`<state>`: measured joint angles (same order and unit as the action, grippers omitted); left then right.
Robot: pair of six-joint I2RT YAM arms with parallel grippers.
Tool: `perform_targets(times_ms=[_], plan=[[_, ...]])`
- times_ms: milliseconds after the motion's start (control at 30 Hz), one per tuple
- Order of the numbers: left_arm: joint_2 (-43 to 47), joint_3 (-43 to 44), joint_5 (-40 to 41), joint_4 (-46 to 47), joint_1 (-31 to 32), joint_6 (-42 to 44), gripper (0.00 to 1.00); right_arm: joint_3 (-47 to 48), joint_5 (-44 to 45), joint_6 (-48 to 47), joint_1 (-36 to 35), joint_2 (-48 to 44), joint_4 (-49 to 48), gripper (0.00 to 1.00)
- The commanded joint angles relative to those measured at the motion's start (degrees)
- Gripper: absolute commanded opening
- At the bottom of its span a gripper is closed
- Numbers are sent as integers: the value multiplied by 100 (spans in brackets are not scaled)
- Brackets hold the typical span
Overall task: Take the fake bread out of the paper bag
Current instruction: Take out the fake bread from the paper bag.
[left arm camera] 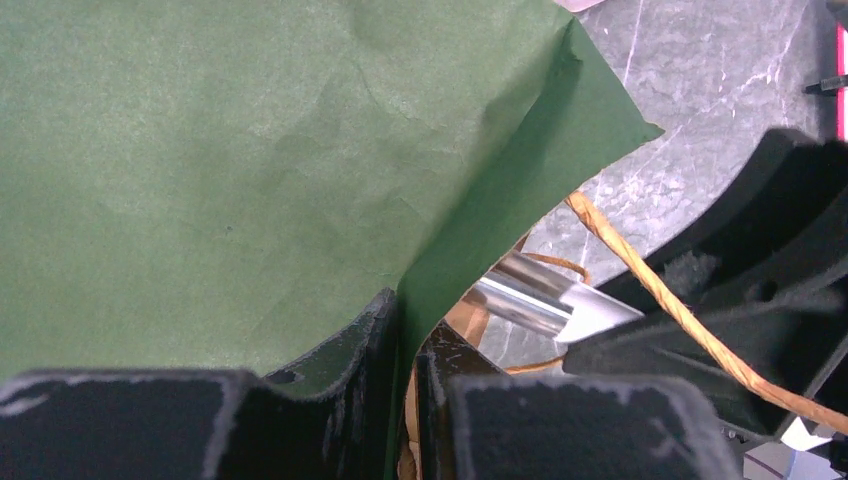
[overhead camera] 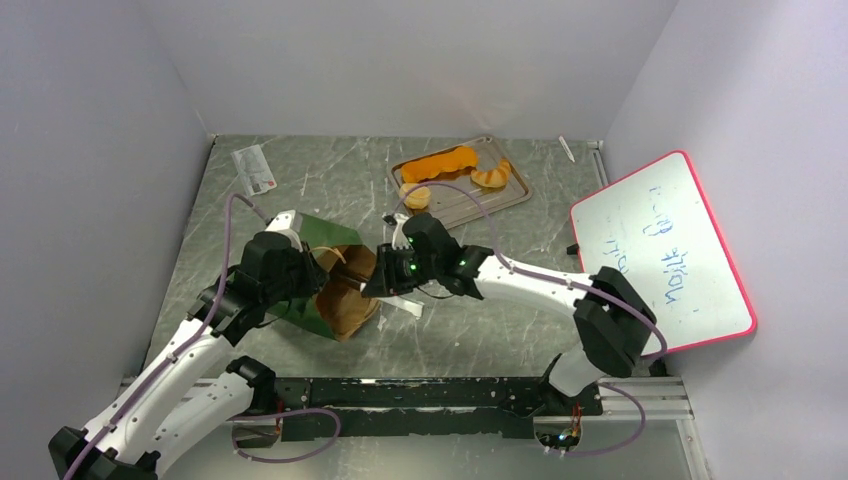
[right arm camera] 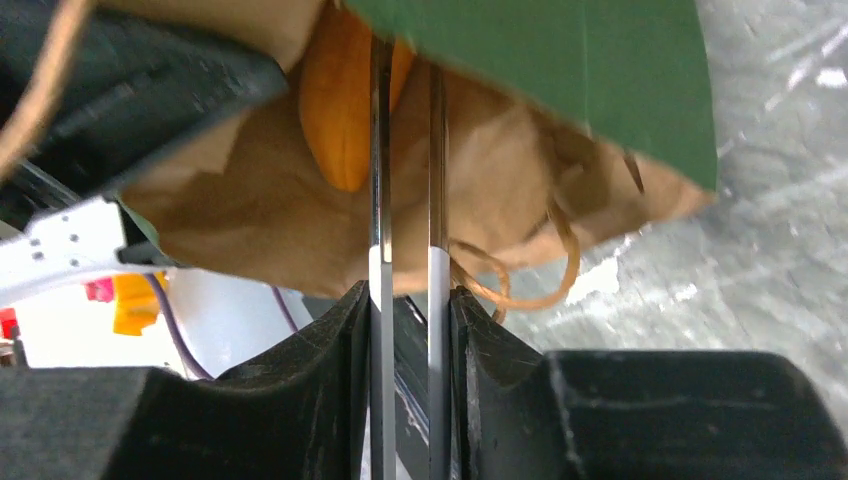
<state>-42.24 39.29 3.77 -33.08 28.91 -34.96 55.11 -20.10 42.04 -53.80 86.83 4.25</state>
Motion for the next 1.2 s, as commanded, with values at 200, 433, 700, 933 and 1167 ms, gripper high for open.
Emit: perform_targets(times_ms=[200,433,700,933,1167], plan=[[-92,290,-355,-234,-26,-172,7,138,-1000,467,124,455,-1240,34],[-181,239,-480,-93,-25,-178,7,2,-1248,650,186,675,-1327,38],[-223,135,-595,26,-25,-203,7,-289,-1481,971,268,806,-1571,45],[-188,4,-626,144,-28,-239,7,-457,-1545,1041,292,803,-1646,46],[-337,-6,-698,238,-25,-195,7,-380,-1933,1306,318,943,-1861,46]])
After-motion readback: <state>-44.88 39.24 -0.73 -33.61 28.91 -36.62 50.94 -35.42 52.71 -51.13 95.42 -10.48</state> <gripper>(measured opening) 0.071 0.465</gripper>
